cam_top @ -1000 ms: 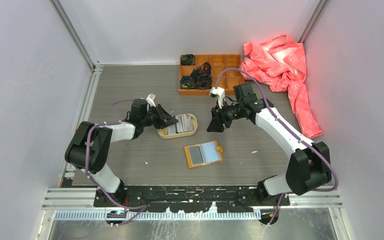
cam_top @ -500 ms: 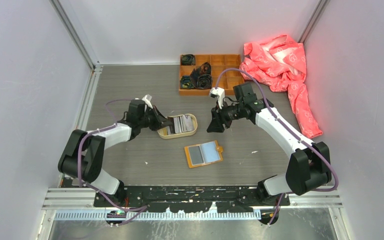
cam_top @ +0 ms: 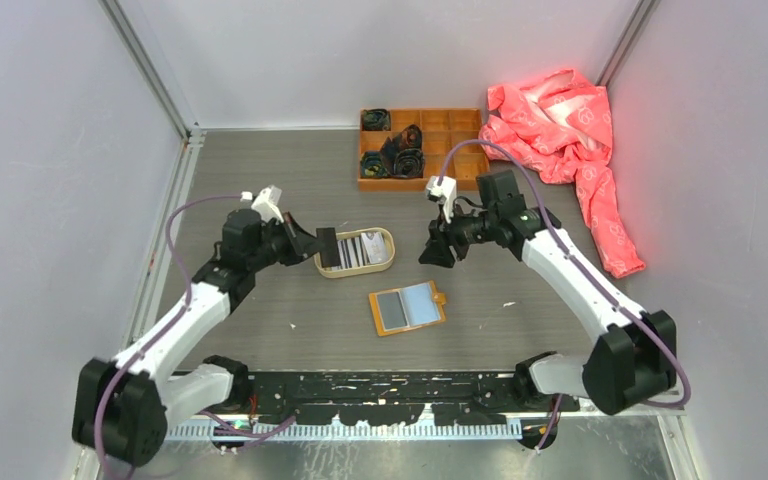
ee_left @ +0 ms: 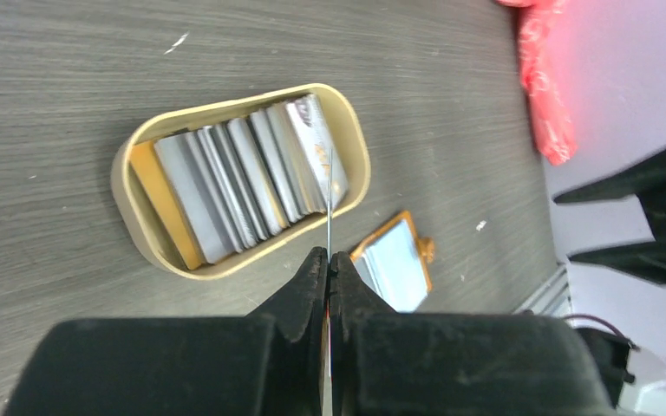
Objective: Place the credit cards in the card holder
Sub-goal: Pick up the credit card from the storage box.
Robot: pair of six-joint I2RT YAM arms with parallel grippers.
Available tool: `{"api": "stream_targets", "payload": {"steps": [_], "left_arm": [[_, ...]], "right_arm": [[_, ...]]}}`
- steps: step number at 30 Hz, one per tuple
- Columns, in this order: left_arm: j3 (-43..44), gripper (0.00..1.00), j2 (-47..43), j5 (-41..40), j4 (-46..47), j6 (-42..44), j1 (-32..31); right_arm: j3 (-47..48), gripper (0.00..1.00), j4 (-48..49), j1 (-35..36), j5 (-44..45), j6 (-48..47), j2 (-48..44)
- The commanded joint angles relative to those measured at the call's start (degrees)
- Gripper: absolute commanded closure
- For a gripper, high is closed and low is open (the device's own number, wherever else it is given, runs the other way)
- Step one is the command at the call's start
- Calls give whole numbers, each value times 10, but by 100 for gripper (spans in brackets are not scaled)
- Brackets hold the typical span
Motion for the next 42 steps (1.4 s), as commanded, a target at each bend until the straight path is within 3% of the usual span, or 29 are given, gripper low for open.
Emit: {"api": "stream_targets", "payload": {"steps": [1, 4, 7, 11, 16, 20, 27, 35, 42], "left_arm": [[-43, 100, -109, 37, -3, 25, -1], [-85, 100, -180, 73, 44, -1, -1], [-123, 100, -231, 99, 86, -28, -6], [-158, 100, -289, 103, 133, -46, -27], [-214, 100, -347, 43, 209, -43, -103], [-251, 100, -357, -48, 260, -4, -197], [-270, 100, -262, -136, 384, 52, -316], [-260, 100, -134, -154, 488, 72, -357], [-263, 100, -118, -151, 542, 77, -364]], "right_arm": [[-22, 48, 54, -3, 41, -39, -80], [-27, 36, 62, -3, 66, -48, -109], [-27, 1, 70, -11, 58, -31, -123], [-43, 0, 109, -26, 5, 75, -110], [-24, 0, 23, -33, -185, 28, -66], [-44, 2, 29, -27, -233, 25, -53], [-55, 1, 32, 15, -215, 16, -41], [-49, 1, 54, 56, -180, 71, -23], [-51, 20, 76, 75, -155, 97, 16]]}}
